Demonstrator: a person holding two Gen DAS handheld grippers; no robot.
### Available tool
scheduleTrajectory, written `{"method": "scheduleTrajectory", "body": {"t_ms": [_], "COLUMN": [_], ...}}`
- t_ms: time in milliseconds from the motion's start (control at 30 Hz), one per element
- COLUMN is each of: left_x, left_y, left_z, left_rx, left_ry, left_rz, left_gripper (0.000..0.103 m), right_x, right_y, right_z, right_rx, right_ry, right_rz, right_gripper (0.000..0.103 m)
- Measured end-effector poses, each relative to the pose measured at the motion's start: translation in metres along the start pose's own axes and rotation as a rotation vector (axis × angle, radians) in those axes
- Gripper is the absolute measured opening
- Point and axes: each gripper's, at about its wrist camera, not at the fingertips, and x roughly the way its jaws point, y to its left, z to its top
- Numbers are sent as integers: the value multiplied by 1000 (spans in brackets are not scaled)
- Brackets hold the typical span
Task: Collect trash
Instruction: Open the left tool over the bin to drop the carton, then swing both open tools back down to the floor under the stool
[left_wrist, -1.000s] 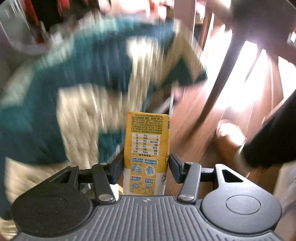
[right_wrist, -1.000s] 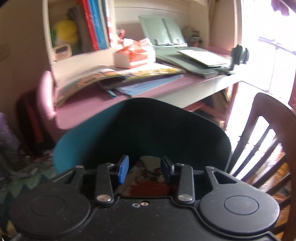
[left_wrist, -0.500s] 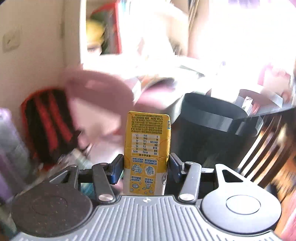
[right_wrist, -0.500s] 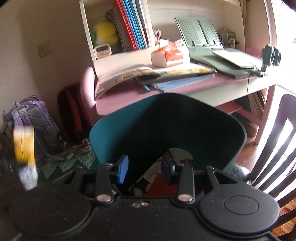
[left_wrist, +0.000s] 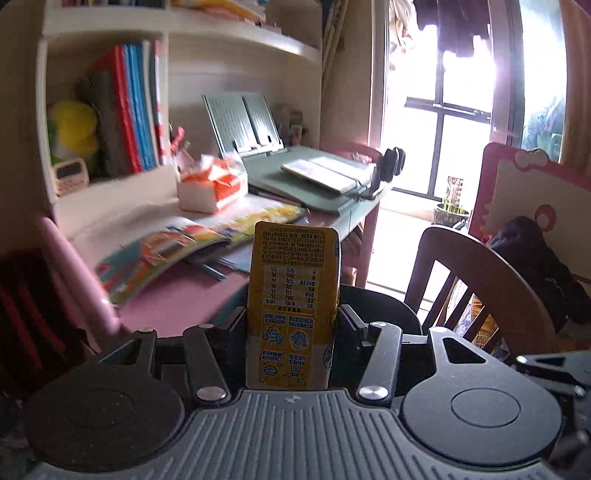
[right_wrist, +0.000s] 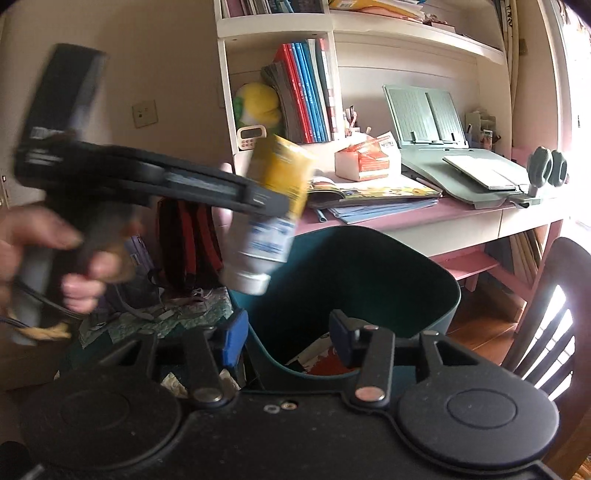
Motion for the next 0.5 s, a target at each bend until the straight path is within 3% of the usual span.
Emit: {"method": "scheduleTrajectory", "body": {"t_ms": [233,433,500], "left_x": [53,45,36], "left_y": [-8,-1,1], "left_z": [-44,-48,-47], "left_rx": [-2,-44,-42], "left_ry": [163,155,139], "left_rz": [15,-11,-25], "left_gripper": [53,54,59], "right_x": [5,3,1], "right_y": [-5,-4,-2], "right_z": [-6,-10,-11], "right_rx": [14,19,19], "right_ry": [23,29,29], "right_rz": [-7,-9,-11], "right_gripper": [49,49,49]}}
